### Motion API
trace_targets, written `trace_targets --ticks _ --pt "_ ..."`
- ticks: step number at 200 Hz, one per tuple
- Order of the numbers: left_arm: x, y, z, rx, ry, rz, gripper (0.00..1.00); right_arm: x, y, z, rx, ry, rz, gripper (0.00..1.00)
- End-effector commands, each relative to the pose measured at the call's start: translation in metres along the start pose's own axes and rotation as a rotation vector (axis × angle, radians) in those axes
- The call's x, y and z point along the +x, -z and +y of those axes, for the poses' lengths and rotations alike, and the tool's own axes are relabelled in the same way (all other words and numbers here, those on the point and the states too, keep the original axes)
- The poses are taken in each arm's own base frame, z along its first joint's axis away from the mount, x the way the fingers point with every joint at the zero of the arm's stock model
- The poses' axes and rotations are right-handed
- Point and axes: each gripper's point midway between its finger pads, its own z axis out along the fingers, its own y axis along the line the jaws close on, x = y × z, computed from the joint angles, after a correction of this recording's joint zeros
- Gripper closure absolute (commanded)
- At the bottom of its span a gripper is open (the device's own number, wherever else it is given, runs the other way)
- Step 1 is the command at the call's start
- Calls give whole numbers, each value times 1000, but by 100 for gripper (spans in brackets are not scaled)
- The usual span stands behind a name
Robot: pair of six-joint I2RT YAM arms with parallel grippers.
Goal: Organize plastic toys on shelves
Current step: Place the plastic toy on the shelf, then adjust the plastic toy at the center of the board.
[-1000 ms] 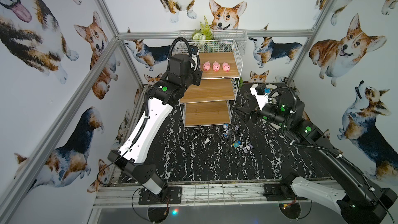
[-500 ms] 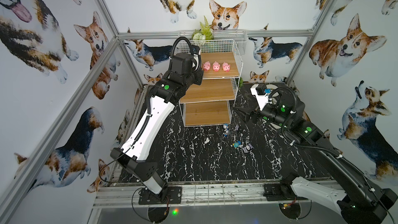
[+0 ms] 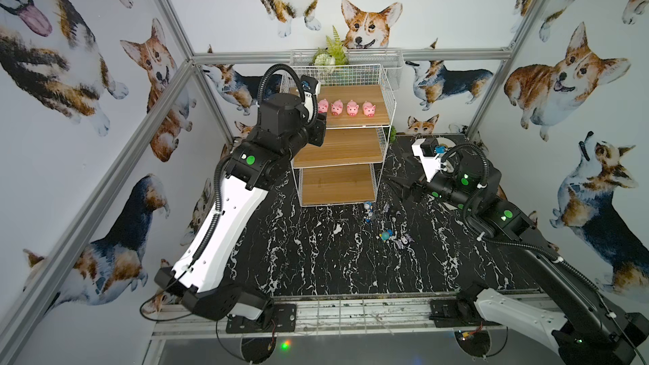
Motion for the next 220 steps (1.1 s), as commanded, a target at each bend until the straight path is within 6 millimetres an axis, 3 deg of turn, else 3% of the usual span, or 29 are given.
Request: trace_targets --ticks 1,23,42,83,89,121,140,151,169,183,220 --pt "12 21 -38 175 -3 -28 47 35 5 -19 118 -77 110 0" --pt "51 37 -69 292 9 -10 41 73 10 -29 188 -154 195 0" --pt "100 42 -85 325 3 51 32 106 12 -36 238 -224 269 0" --pt "204 43 -91 340 127 131 6 163 -6 -29 209 -385 385 11" --pt "229 39 -92 333 156 164 1 170 -9 -29 207 -401 396 12" --pt "294 22 -97 320 288 224 0 210 -25 -40 263 -485 425 15" --pt "320 10 -105 328 318 267 0 233 -29 -52 332 -507 458 18" --pt "329 3 -109 334 318 301 0 258 -28 -66 400 -549 520 23" --pt "338 -6 -115 337 310 352 0 289 -19 -90 470 -738 548 33" --pt "344 -10 -118 341 305 379 0 299 -19 -97 451 -839 503 35" --pt "356 -16 -119 324 291 413 0 309 -30 -102 423 -826 487 36"
